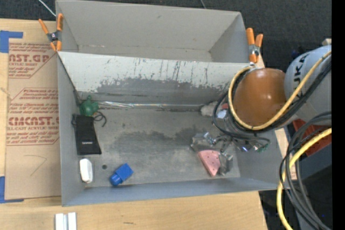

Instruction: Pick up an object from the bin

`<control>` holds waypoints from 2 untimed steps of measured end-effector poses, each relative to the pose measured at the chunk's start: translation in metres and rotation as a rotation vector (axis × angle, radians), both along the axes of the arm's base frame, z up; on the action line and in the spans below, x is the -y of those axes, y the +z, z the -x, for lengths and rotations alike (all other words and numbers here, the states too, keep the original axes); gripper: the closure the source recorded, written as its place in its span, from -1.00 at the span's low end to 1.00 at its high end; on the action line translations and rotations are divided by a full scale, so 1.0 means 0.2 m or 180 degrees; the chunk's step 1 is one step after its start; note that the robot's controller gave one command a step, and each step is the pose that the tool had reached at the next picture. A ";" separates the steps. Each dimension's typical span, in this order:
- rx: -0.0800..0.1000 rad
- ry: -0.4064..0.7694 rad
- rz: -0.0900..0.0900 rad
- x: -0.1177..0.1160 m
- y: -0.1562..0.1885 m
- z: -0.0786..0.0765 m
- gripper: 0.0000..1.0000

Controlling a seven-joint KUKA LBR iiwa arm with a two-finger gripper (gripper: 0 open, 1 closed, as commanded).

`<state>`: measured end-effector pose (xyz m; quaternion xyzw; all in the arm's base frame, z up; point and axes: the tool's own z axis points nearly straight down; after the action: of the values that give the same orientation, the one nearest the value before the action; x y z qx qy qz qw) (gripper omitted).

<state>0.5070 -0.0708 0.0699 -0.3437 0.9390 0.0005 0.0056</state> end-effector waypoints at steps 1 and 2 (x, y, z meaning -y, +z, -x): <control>-0.0002 0.0041 0.0001 0.03 0.48 -0.06 1.00; 0.0019 -0.0022 -0.0002 0.06 0.14 -0.06 1.00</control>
Offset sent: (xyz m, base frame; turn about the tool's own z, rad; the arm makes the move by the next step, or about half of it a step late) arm 0.0098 -0.0150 0.0001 0.0130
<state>0.5189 -0.0829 0.0985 -0.3404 0.9402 -0.0002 0.0085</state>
